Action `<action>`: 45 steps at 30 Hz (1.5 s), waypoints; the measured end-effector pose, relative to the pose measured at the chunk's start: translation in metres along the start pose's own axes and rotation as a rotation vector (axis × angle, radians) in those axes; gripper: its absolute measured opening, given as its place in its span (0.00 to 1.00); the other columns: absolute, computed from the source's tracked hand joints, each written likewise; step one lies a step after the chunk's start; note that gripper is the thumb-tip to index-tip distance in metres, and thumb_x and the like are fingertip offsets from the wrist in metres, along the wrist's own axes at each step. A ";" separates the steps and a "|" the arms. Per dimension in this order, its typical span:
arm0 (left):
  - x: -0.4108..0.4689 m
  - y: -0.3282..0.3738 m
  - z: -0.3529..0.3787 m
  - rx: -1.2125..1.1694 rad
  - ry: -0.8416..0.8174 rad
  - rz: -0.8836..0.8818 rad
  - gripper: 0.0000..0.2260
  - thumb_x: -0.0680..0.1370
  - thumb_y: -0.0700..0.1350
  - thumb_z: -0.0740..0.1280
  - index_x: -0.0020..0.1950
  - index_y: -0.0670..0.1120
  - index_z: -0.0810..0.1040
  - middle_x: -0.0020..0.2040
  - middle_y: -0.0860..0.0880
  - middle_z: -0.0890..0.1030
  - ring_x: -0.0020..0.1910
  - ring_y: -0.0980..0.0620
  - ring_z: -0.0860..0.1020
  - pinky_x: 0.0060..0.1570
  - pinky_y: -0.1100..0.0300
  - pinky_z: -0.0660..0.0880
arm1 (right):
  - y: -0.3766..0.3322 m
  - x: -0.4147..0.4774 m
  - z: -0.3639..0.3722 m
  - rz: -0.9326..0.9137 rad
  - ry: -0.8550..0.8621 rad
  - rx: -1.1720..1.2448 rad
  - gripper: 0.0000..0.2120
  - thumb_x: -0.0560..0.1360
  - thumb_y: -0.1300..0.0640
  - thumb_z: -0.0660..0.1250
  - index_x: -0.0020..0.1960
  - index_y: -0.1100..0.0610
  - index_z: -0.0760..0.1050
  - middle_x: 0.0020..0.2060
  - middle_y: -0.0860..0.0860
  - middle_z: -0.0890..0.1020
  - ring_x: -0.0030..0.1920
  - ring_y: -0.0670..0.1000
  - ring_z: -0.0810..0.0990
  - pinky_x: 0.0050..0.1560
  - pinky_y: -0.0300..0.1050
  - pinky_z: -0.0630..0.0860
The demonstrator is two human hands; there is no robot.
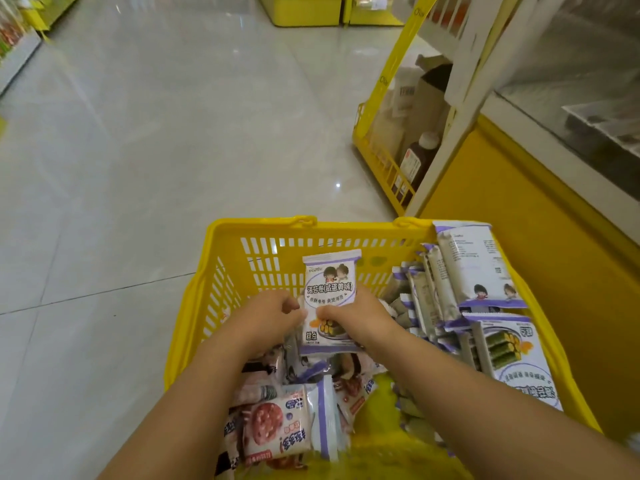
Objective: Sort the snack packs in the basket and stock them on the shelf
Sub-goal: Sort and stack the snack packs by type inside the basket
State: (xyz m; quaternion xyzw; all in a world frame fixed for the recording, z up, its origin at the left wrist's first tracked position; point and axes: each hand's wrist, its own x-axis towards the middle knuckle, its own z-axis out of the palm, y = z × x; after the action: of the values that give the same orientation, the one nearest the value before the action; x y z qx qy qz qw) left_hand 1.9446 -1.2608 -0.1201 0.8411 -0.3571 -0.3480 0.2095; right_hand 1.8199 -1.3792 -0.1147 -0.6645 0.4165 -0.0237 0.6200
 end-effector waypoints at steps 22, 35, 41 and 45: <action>0.026 0.038 0.078 0.455 -0.031 -0.194 0.37 0.77 0.57 0.66 0.78 0.47 0.51 0.76 0.40 0.57 0.70 0.39 0.67 0.65 0.43 0.68 | 0.030 -0.162 -0.175 -0.020 0.433 -0.330 0.41 0.69 0.58 0.75 0.74 0.48 0.56 0.56 0.46 0.77 0.55 0.46 0.80 0.52 0.43 0.77; 0.042 0.040 0.079 0.091 0.064 -0.306 0.52 0.71 0.47 0.76 0.79 0.51 0.39 0.75 0.37 0.51 0.63 0.35 0.72 0.58 0.45 0.74 | 0.040 -0.141 -0.151 -0.220 0.413 -0.991 0.38 0.70 0.41 0.68 0.75 0.40 0.53 0.71 0.47 0.58 0.72 0.50 0.52 0.72 0.51 0.60; 0.030 0.047 0.057 -0.178 0.112 -0.191 0.44 0.75 0.39 0.71 0.79 0.51 0.42 0.60 0.40 0.78 0.47 0.43 0.78 0.41 0.51 0.77 | 0.039 -0.135 -0.139 -0.224 0.497 -1.016 0.33 0.69 0.42 0.69 0.70 0.42 0.60 0.67 0.47 0.62 0.69 0.51 0.57 0.68 0.49 0.63; 0.012 0.072 0.012 -0.325 -0.057 -0.102 0.41 0.76 0.41 0.70 0.79 0.53 0.47 0.68 0.40 0.73 0.48 0.42 0.81 0.40 0.52 0.79 | 0.039 -0.132 -0.138 -0.191 0.496 -0.981 0.30 0.70 0.47 0.68 0.69 0.42 0.60 0.67 0.47 0.62 0.70 0.51 0.56 0.69 0.50 0.61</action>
State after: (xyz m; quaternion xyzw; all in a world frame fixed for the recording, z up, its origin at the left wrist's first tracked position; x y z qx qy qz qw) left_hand 1.9093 -1.3188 -0.0903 0.8032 -0.2586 -0.4348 0.3145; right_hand 1.6380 -1.4090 -0.0515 -0.8845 0.4500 -0.0390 0.1166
